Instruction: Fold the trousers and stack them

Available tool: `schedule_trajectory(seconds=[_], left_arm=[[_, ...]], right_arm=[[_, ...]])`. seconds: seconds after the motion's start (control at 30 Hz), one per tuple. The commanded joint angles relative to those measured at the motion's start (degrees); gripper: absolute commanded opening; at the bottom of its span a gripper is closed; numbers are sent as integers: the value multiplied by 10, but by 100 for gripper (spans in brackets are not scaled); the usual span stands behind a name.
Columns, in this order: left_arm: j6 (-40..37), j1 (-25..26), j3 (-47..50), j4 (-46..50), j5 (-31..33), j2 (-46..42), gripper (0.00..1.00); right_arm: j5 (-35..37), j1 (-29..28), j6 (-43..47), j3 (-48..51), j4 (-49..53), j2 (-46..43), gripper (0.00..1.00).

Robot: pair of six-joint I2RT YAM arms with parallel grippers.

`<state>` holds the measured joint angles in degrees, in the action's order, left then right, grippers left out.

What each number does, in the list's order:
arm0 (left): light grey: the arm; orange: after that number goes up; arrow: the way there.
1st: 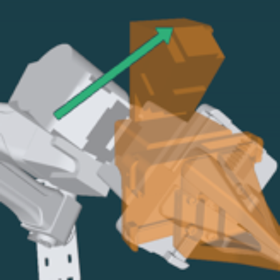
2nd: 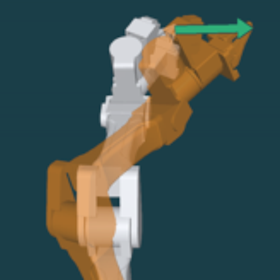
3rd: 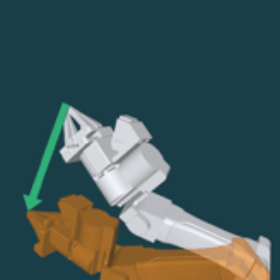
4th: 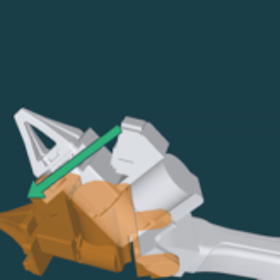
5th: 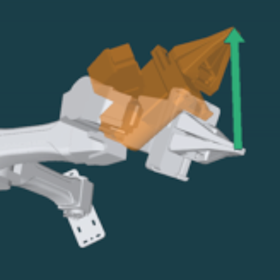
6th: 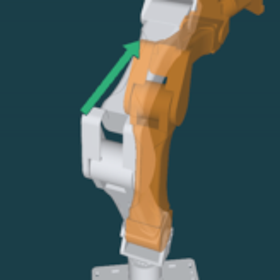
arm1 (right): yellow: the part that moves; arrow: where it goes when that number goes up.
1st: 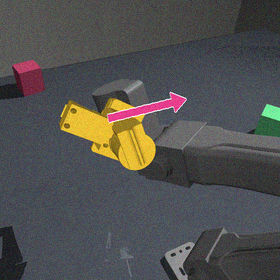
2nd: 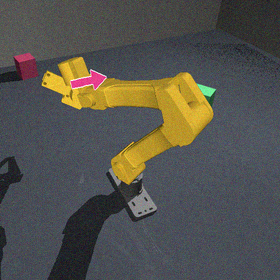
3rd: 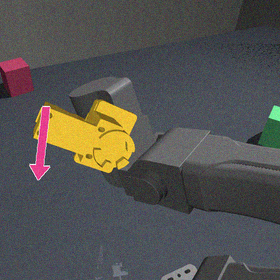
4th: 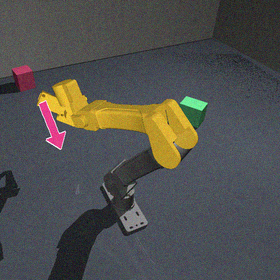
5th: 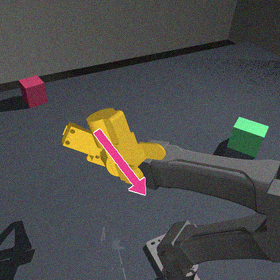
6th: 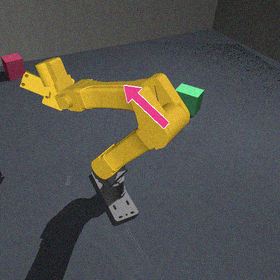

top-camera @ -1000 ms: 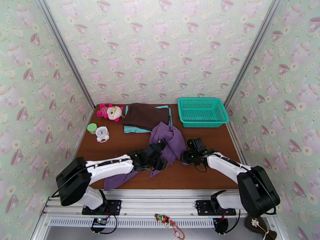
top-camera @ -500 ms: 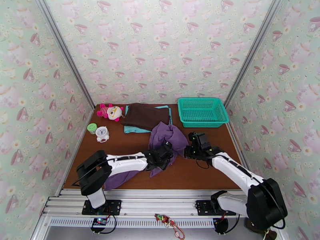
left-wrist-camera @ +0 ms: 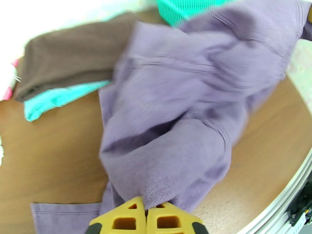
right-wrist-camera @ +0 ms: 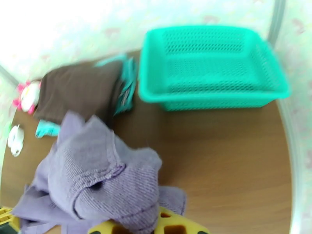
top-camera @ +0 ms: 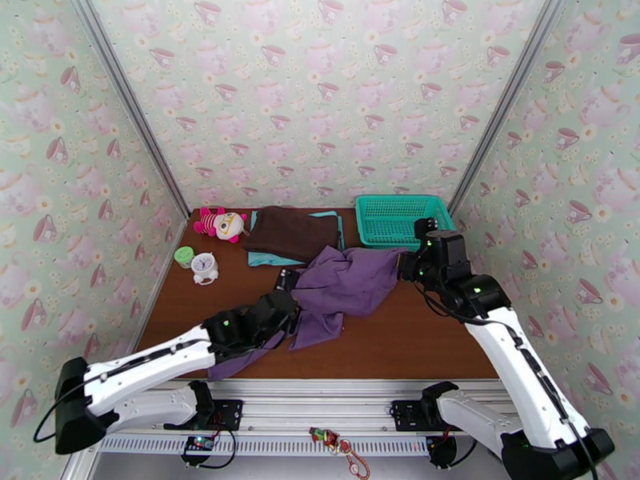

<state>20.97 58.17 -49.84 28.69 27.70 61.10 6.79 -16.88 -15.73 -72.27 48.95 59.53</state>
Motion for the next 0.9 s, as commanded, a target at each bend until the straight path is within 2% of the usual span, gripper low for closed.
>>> schedule_trajectory(seconds=[0.0,0.1,0.2,0.33,0.43,0.5,0.6,0.63,0.67,0.73,0.8,0.83,0.87], left_arm=[[-6,-8,28,13,10,-25,0],[-10,-17,47,-16,-13,-13,0],[-27,-18,62,-94,-73,39,0],[-60,-7,57,-193,-166,122,0],[-59,-6,26,-184,-139,167,0],[-56,-8,13,-163,-89,174,0],[-57,-20,15,-161,-60,166,0],[-53,-27,18,-163,-47,161,0],[-47,-36,22,-163,-36,158,0],[-42,-52,29,-164,-27,152,0],[-46,-64,34,-174,-38,149,2],[-51,-68,36,-179,-48,149,12],[-58,-69,37,-182,-59,151,30]], right_arm=[[74,10,27,-57,49,-5,0],[105,18,38,-70,48,9,1],[120,43,38,-66,63,64,2],[80,77,26,-25,22,150,0],[35,94,23,2,-40,208,0],[41,94,27,9,-78,231,0],[50,96,37,19,-126,237,2],[46,96,44,24,-142,235,21],[38,96,50,27,-152,230,47],[13,96,52,53,-175,201,81],[-10,96,36,86,-185,161,97],[-19,96,21,105,-177,136,100],[-30,96,2,122,-160,114,99]])
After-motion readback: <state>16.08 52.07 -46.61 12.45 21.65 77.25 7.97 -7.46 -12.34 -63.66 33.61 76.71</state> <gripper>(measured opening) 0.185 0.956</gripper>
